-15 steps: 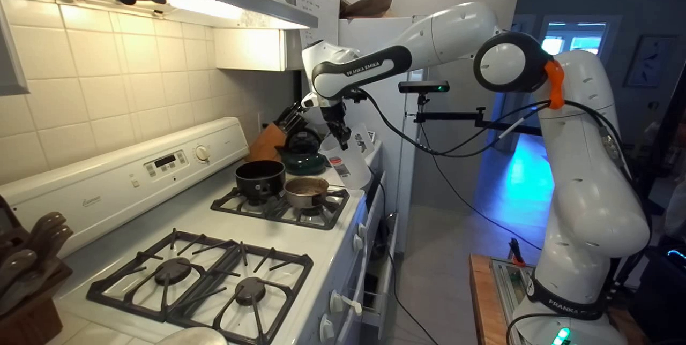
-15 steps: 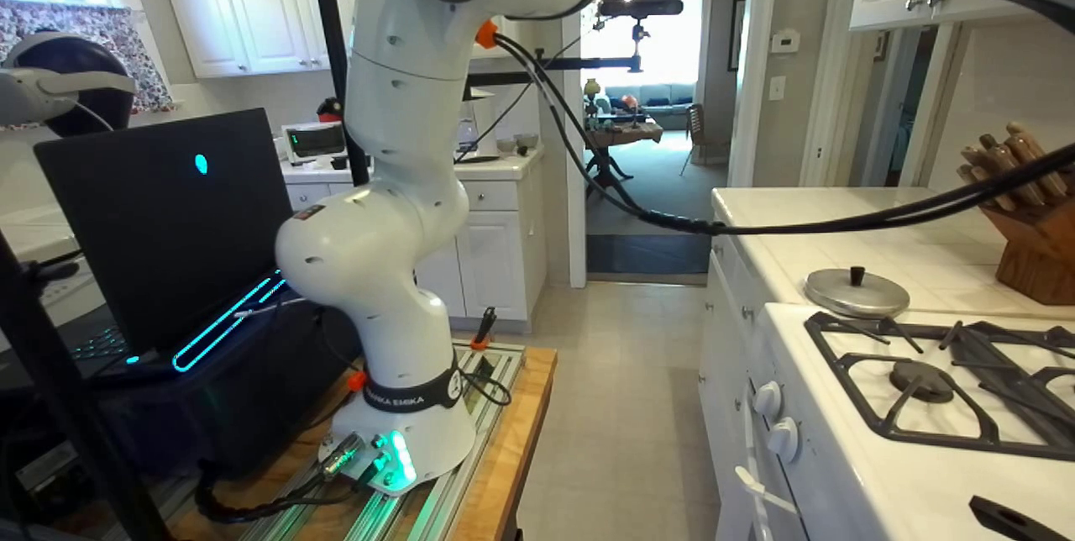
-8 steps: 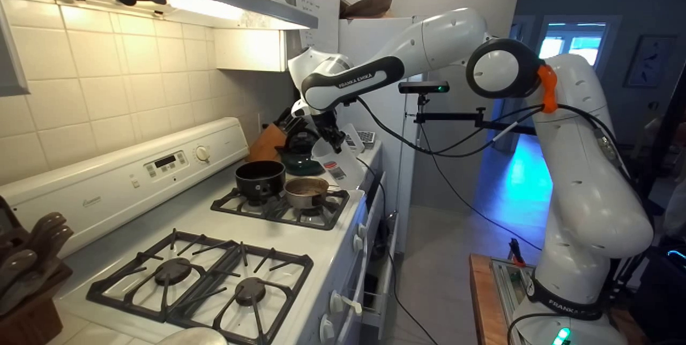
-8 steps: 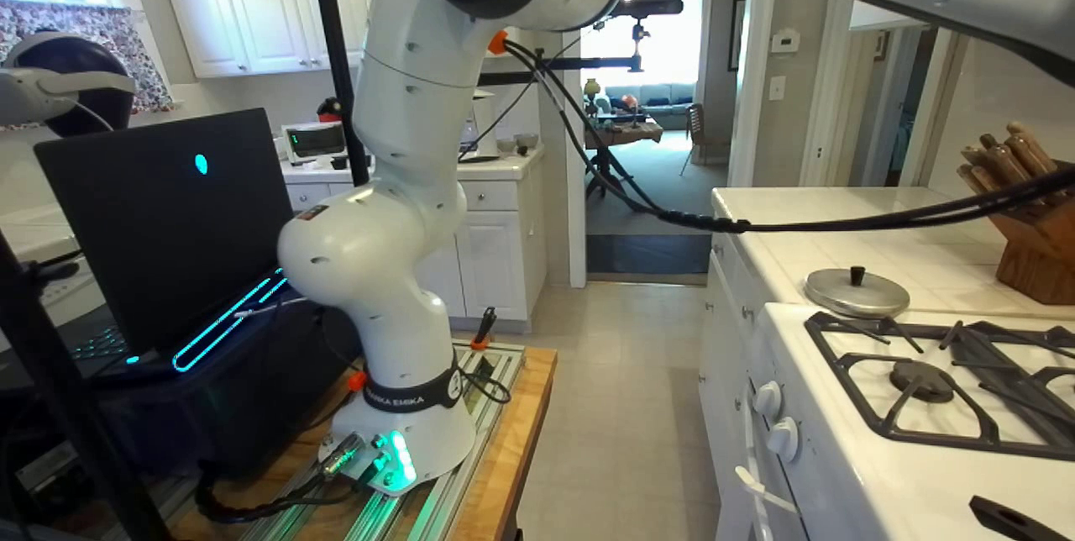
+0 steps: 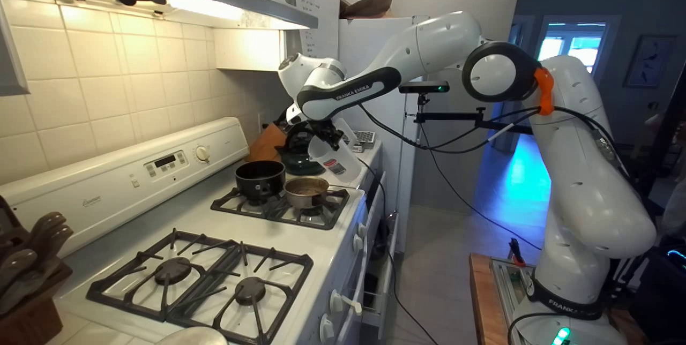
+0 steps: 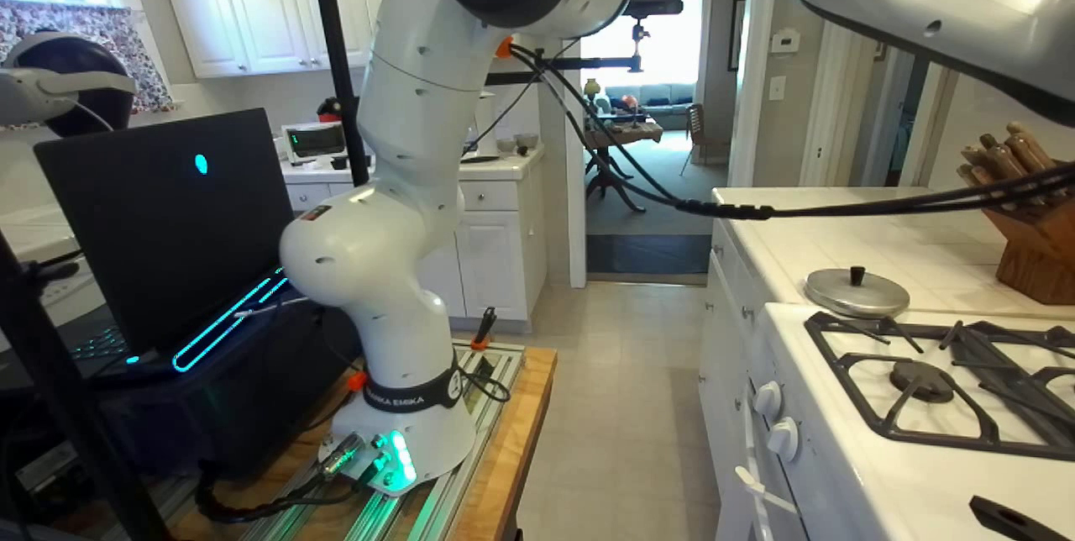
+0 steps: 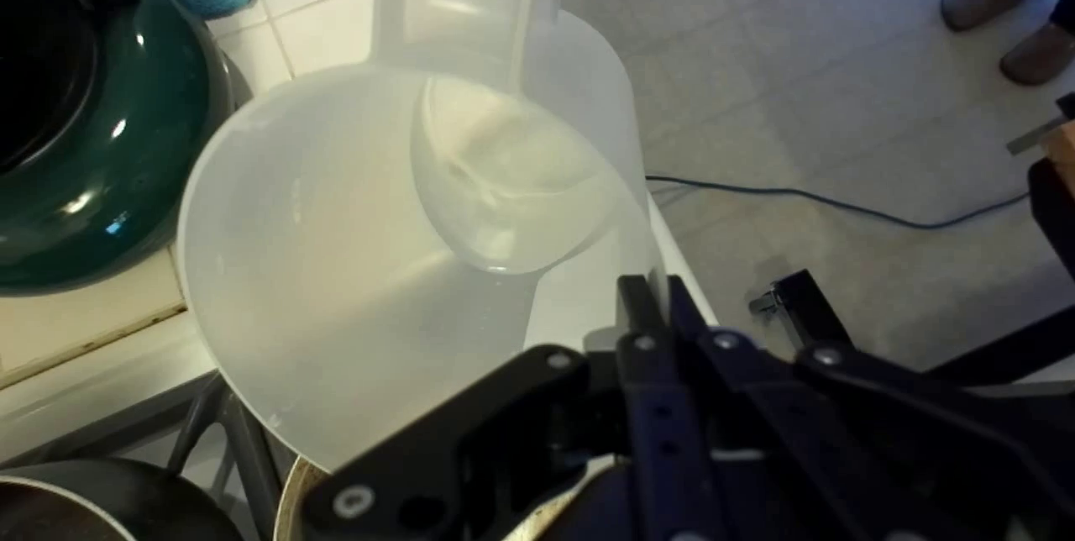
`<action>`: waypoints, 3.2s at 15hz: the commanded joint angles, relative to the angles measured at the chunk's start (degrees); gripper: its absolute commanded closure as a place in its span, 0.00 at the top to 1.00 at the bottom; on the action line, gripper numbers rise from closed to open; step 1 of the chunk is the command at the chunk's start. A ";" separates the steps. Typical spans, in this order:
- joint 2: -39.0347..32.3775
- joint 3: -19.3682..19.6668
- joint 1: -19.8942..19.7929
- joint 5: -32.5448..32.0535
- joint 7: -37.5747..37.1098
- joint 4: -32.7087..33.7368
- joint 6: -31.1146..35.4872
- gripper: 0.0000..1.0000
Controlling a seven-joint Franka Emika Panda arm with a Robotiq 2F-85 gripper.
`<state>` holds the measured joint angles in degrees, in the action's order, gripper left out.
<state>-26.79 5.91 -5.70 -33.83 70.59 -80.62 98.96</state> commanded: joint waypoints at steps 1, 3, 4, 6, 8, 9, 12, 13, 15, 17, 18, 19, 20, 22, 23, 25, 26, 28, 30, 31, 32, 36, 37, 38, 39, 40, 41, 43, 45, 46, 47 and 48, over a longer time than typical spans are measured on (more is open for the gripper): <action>-0.56 0.15 1.13 -5.60 3.89 1.35 -1.61 0.01; -0.75 0.06 1.46 -7.46 5.17 1.16 -1.56 0.01; -0.85 0.02 1.62 -8.39 5.78 1.05 -1.55 0.01; -1.07 -0.05 2.03 -10.32 7.06 0.71 -1.54 0.01; -1.35 -0.17 2.38 -11.93 7.97 0.42 -1.47 0.01; -1.57 -0.21 2.59 -12.74 8.26 0.30 -1.43 0.01; -2.08 -0.46 3.12 -14.80 9.38 -0.01 -1.41 0.01; -2.24 -0.59 3.28 -15.36 9.92 -0.09 -1.42 0.01; -2.70 -0.74 3.75 -16.97 10.90 -0.15 -1.58 0.01; -3.06 -0.95 4.09 -18.42 11.51 -0.41 -1.50 0.01; -3.21 -1.04 4.25 -19.10 11.76 -0.49 -1.43 0.01; -3.31 -1.13 4.39 -19.59 11.94 -0.60 -1.28 0.01; -3.39 -1.24 4.48 -20.07 12.04 -0.71 -1.09 0.01; -3.54 -1.56 4.52 -20.65 11.86 -0.78 -0.80 0.01; -3.47 -1.66 4.49 -20.70 11.28 -0.91 -0.43 0.01; -4.21 -2.36 3.67 -17.85 11.01 -0.12 -0.46 0.04; -4.21 -2.37 3.71 -17.87 11.01 -0.12 -0.46 0.04; -4.21 -2.37 3.71 -17.89 11.01 -0.12 -0.46 0.04; -4.21 -2.37 3.71 -17.90 11.01 -0.12 -0.46 0.04; -4.21 -2.37 3.71 -17.90 11.01 -0.12 -0.46 0.04; -4.21 -2.37 3.71 -17.91 11.01 -0.12 -0.46 0.04; -4.35 -1.72 4.67 -20.85 9.10 -1.19 0.29 0.01; -4.38 -1.72 4.84 -21.34 9.09 -1.46 0.39 0.01; -4.41 -1.68 5.01 -21.88 9.05 -1.67 0.52 0.01; -4.37 -1.62 5.19 -22.74 8.98 -1.92 0.67 0.01; -4.40 -1.60 5.36 -23.64 8.92 -2.04 0.64 0.01; -4.38 -1.61 5.48 -24.57 8.91 -2.30 0.77 0.01; -4.26 -1.64 5.81 -26.76 9.01 -3.11 1.06 0.01; -4.15 -1.85 6.03 -28.75 9.15 -4.06 1.52 0.01; -4.13 -1.99 6.09 -29.49 9.28 -4.37 1.70 0.01; -4.08 -2.10 6.20 -30.44 9.34 -4.77 1.94 0.01; -3.99 -2.22 6.31 -31.36 9.37 -5.23 2.17 0.01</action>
<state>-32.19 3.90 0.10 -60.26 80.98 -83.39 99.96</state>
